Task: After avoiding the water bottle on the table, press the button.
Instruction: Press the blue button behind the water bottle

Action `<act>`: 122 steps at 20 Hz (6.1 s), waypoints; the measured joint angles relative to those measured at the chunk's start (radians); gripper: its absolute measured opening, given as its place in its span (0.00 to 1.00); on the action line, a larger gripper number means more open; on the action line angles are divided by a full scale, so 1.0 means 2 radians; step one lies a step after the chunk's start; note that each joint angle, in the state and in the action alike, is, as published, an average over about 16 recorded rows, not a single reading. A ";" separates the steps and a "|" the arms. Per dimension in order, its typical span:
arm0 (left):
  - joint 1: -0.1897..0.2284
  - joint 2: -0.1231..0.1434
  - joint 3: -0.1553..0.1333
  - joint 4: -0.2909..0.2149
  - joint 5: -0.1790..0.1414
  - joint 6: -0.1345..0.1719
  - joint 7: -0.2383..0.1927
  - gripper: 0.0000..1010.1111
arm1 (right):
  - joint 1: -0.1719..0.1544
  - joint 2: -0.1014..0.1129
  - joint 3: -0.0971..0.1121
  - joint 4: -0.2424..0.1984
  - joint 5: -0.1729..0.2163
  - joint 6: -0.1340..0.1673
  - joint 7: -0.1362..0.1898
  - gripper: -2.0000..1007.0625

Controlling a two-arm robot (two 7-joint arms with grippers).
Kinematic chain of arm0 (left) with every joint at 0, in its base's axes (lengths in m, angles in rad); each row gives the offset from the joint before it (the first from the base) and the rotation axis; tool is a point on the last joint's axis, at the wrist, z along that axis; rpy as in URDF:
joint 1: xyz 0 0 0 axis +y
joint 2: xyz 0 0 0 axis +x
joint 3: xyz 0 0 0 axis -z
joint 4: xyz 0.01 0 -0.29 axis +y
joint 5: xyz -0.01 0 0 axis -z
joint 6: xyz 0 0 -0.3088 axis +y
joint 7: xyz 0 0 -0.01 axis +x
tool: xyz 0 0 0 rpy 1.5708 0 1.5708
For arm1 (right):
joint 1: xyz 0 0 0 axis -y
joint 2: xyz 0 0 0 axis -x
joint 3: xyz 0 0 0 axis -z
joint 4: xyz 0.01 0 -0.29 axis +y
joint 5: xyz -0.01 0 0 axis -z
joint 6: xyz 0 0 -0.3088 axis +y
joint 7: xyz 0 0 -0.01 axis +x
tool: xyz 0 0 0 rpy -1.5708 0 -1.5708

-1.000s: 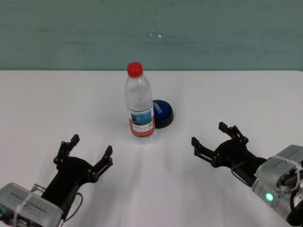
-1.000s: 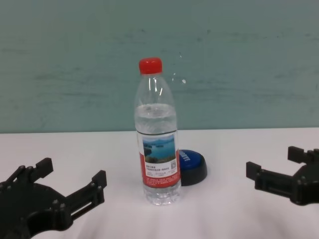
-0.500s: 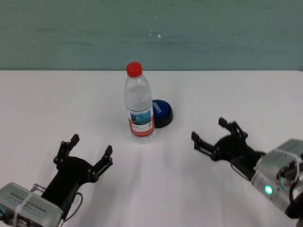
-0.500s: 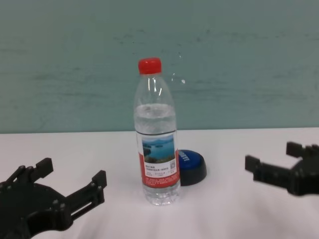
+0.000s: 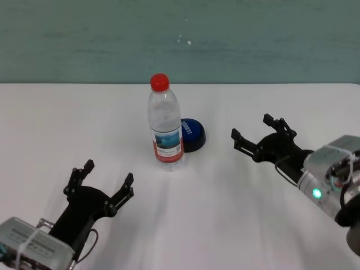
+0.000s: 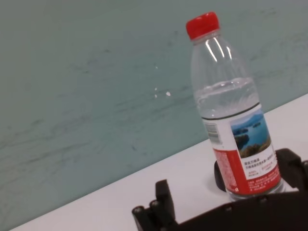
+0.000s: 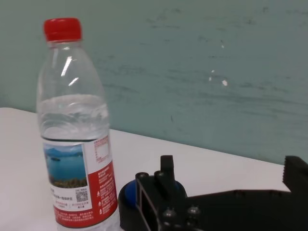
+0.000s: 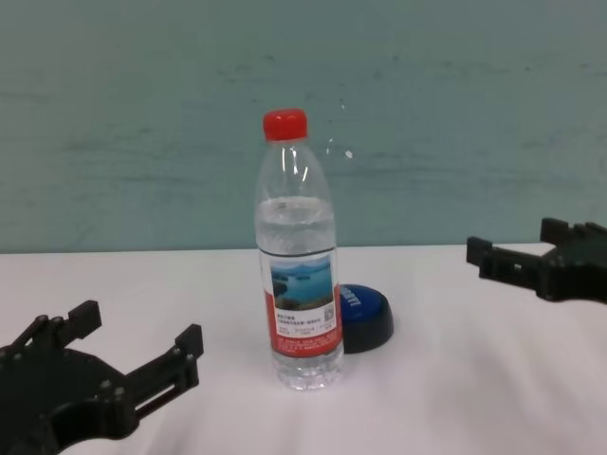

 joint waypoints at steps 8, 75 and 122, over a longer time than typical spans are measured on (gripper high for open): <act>0.000 0.000 0.000 0.000 0.000 0.000 0.000 0.99 | 0.051 0.000 -0.011 0.044 0.007 0.005 0.017 1.00; 0.000 0.000 0.000 0.000 0.000 0.000 0.000 0.99 | 0.223 -0.056 -0.089 0.279 -0.012 -0.028 0.059 1.00; 0.000 0.000 0.000 0.000 0.000 0.000 0.000 0.99 | 0.245 -0.090 -0.076 0.344 -0.030 -0.047 0.064 1.00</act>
